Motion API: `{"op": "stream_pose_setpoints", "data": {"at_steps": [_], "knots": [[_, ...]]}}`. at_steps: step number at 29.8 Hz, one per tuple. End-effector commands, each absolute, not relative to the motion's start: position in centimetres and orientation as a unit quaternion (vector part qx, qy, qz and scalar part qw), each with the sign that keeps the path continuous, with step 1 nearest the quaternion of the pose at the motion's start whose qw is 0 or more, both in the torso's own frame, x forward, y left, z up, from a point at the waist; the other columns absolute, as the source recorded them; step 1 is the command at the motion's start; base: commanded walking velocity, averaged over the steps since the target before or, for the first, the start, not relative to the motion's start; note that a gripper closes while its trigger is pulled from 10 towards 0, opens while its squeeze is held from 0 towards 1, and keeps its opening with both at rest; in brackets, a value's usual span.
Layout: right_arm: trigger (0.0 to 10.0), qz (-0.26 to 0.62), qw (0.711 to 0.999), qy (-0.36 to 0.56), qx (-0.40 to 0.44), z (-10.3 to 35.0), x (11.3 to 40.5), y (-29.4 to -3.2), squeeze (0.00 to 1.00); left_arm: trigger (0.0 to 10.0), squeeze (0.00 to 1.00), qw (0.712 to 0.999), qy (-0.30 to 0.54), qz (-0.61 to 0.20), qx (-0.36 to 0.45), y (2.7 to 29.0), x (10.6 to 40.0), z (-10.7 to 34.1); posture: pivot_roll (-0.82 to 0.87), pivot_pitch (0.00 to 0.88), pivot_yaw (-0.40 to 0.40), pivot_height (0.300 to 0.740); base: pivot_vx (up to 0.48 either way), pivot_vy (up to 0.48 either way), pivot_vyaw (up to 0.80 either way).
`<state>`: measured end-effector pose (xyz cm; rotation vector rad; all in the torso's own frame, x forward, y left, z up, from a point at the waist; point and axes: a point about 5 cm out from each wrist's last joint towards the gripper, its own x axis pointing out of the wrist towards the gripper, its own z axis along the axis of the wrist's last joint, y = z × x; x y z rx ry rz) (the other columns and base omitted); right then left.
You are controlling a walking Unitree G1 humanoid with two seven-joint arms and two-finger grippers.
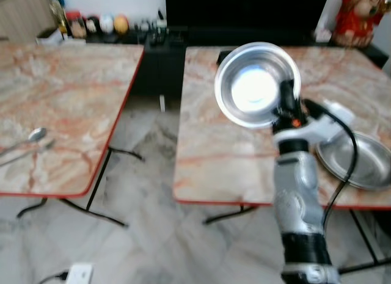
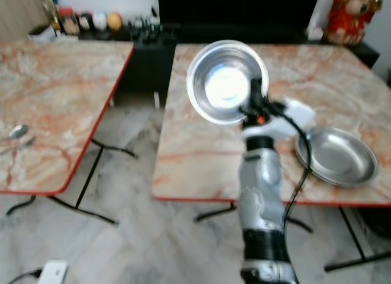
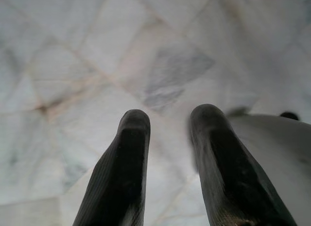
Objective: Setting the table
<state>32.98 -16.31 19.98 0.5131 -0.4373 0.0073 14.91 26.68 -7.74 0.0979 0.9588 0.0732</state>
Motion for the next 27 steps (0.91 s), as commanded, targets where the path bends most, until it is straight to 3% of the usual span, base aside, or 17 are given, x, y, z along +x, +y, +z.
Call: {"op": "stream_pose_setpoints", "data": {"at_steps": [1, 13, 27], "knots": [[10.0, 0.018, 0.942, -0.216, 0.256, 20.42, 33.10, -15.26, 0.00, 10.0, 0.00, 0.881, 0.469, 0.039, 0.052, 27.17, 14.45, -7.77, -0.01, 0.000, -0.013, 0.740, 0.000, -0.480, 0.00], [10.0, 0.016, 0.943, -0.212, 0.256, 20.19, 33.02, -15.26, 0.00, 10.0, 0.00, 0.880, 0.470, 0.038, 0.052, 27.20, 14.38, -7.78, -0.01, 0.000, -0.013, 0.740, 0.000, -0.480, 0.00], [10.0, 0.006, 0.946, -0.211, 0.247, 20.01, 32.95, -15.95, 0.00, 10.0, 0.00, 0.878, 0.475, 0.034, 0.045, 27.08, 14.23, -7.89, -0.02, 0.000, -0.004, 0.740, 0.000, 0.000, 0.00]]}}
